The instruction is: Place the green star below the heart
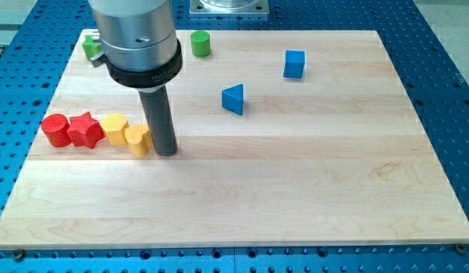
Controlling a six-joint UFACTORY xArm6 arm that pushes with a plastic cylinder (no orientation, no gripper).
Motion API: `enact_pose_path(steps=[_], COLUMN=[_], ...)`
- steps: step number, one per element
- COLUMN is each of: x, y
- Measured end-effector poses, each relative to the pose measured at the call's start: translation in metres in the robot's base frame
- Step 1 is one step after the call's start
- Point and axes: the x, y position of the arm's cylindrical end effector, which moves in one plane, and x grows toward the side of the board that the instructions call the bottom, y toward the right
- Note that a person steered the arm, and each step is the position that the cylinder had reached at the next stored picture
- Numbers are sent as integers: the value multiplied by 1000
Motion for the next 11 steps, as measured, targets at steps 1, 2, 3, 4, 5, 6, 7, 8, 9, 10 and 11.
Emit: enact_pose_path(steps=[1, 2, 3, 4, 5, 6, 7, 8, 9, 10, 11], x=[0, -4, -25, -21, -21, -26, -84, -140, -187, -223, -251], y=[-6, -8, -15, 65, 180, 294, 302, 302, 302, 302, 295])
